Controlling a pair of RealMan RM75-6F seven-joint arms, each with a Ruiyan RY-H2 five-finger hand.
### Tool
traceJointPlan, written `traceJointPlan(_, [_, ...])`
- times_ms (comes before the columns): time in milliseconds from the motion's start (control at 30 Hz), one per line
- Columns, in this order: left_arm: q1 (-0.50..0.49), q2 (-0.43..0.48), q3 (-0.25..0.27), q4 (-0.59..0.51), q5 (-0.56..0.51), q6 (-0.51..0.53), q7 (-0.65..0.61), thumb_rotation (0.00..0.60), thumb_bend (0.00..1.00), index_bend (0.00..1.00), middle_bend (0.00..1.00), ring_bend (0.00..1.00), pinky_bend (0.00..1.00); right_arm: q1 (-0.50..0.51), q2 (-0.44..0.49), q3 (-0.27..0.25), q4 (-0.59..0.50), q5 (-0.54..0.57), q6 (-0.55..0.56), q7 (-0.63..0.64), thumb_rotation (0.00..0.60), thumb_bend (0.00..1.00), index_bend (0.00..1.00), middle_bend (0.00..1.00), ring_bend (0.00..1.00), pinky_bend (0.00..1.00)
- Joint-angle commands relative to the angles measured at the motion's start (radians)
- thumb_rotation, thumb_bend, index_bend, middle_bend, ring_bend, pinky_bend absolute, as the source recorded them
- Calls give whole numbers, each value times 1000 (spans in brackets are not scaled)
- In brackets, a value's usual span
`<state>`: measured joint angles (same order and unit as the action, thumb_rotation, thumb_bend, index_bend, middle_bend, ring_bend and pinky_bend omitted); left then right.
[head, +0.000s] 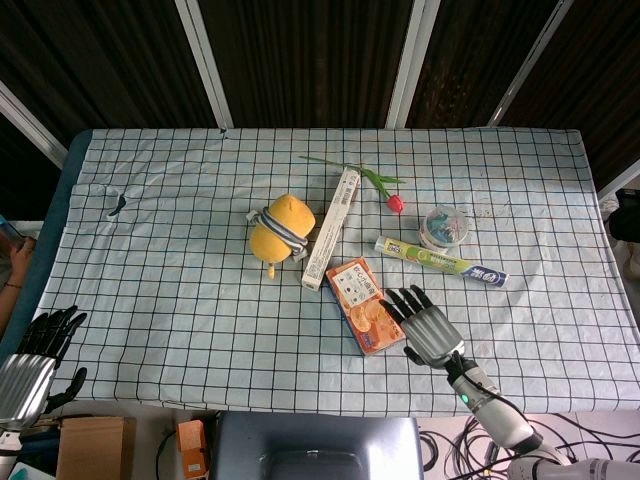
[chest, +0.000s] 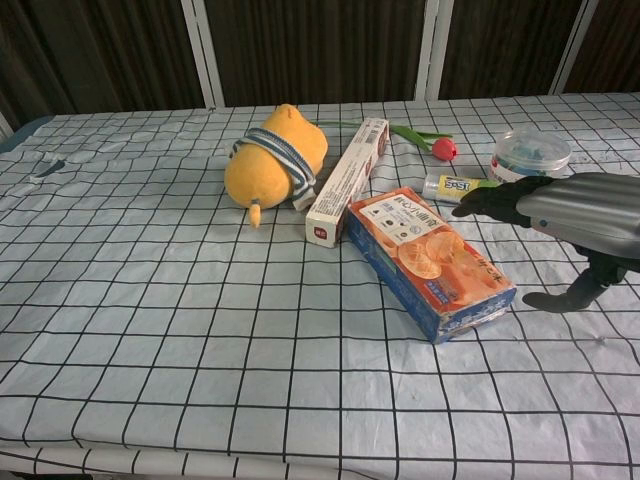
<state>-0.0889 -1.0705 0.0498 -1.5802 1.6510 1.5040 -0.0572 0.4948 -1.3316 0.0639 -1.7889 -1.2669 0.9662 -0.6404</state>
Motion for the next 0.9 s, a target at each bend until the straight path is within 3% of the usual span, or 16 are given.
traceJointPlan(33, [2, -1, 0, 1, -1, 2, 0, 600, 426, 0, 0, 8, 0, 5, 0, -4, 5, 3, 0, 8, 600, 246, 0, 0, 0, 25])
traceJointPlan(333, [0, 2, -7, 1, -3, 7, -10, 600, 424, 0, 0, 8, 0, 25, -2, -20, 12, -8, 2, 23, 600, 246, 0, 17, 9, 56])
traceJointPlan(367, [-1, 2, -6, 2, -5, 4, -11, 600, 424, 0, 0, 8, 0, 25, -1, -21, 11, -13, 7, 22, 600, 246, 0, 77, 69, 127])
traceJointPlan(467, [0, 5, -5, 1, -3, 6, -17, 600, 424, 0, 0, 8, 0, 28, 4, -28, 1, -14, 11, 20, 600, 246, 0, 523, 583, 604])
traceJointPlan(533, [4, 6, -3, 3, 2, 15, -18, 600, 424, 0, 0, 8, 0, 33, 9, -34, -6, 1, 8, -2, 600, 246, 0, 759, 866, 861])
traceJointPlan(600, [9, 6, -1, 4, 6, 24, -20, 600, 425, 0, 0, 8, 0, 38, 7, -38, -12, 26, 5, -30, 600, 246, 0, 871, 973, 969])
traceJointPlan(700, [14, 5, 0, 5, 8, 31, -20, 600, 424, 0, 0, 8, 0, 50, 12, -41, -30, 73, -10, -56, 600, 281, 0, 968, 1000, 1000])
traceJointPlan(833, [18, 4, 2, 6, 9, 35, -18, 600, 425, 0, 0, 8, 0, 74, 21, -44, -50, 148, -35, -92, 600, 457, 0, 1000, 1000, 1000])
traceJointPlan(900, [20, 4, 2, 7, 9, 37, -17, 600, 424, 0, 0, 8, 0, 87, 26, -45, -59, 181, -46, -101, 600, 499, 0, 1000, 1000, 1000])
